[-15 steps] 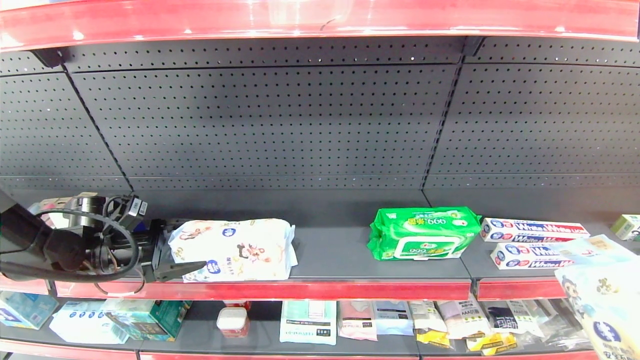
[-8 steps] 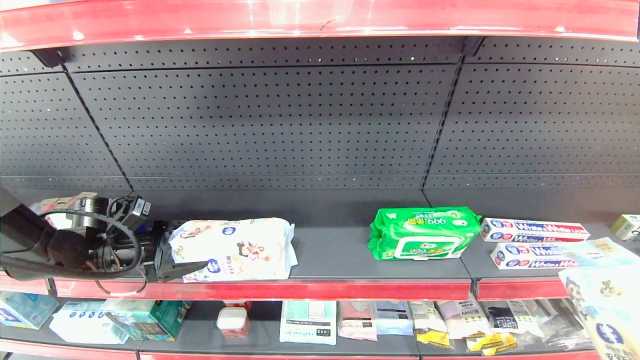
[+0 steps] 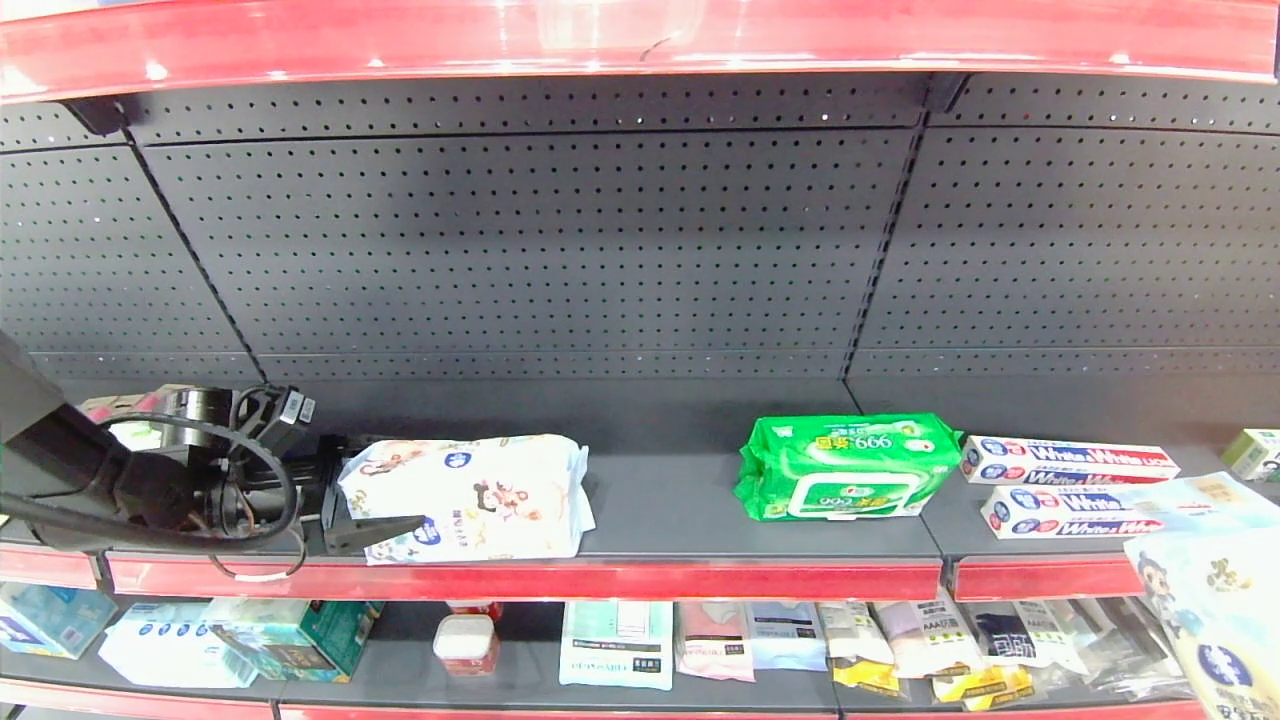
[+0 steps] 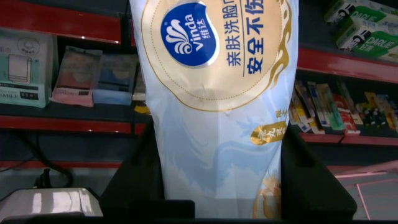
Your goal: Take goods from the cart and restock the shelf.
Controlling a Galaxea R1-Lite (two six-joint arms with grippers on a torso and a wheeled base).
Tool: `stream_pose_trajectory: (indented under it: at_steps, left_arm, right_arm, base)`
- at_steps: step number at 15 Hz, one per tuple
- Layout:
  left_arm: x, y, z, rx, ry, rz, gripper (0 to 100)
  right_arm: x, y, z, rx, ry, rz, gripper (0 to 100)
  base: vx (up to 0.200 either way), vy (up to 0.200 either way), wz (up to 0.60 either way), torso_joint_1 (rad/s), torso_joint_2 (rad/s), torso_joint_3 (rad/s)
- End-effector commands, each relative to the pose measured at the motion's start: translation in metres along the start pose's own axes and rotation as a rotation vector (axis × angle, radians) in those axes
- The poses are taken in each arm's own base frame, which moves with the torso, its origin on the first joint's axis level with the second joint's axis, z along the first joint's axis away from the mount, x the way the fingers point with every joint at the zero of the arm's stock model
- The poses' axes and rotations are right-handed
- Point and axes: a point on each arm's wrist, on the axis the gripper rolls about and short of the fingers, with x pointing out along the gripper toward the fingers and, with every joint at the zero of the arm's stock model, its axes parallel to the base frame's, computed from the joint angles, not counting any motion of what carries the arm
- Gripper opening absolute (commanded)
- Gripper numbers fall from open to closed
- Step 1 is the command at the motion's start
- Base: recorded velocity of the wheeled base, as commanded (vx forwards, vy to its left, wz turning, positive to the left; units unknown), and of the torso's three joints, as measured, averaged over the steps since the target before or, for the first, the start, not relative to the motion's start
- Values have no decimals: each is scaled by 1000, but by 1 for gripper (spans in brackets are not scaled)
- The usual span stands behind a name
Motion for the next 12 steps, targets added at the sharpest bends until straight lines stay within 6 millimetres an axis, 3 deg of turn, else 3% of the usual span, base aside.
stream_pose_trajectory:
  at_steps: [1,6,12]
  left_arm:
    - [2,2,1,10,-2,-3,100]
    - [1,10,12,36,-9,5,100]
    - [3,-1,3,9,1,-5,100]
  right_arm:
    - [0,0,0,1,1,-3,0]
    - [-1,0,0,4,-7,-5,0]
    - [-2,-1,3,7,-24,-9,0]
  base:
    - [0,0,0,0,0,0]
    - [0,0,0,0,0,0]
    - [0,0,0,0,0,0]
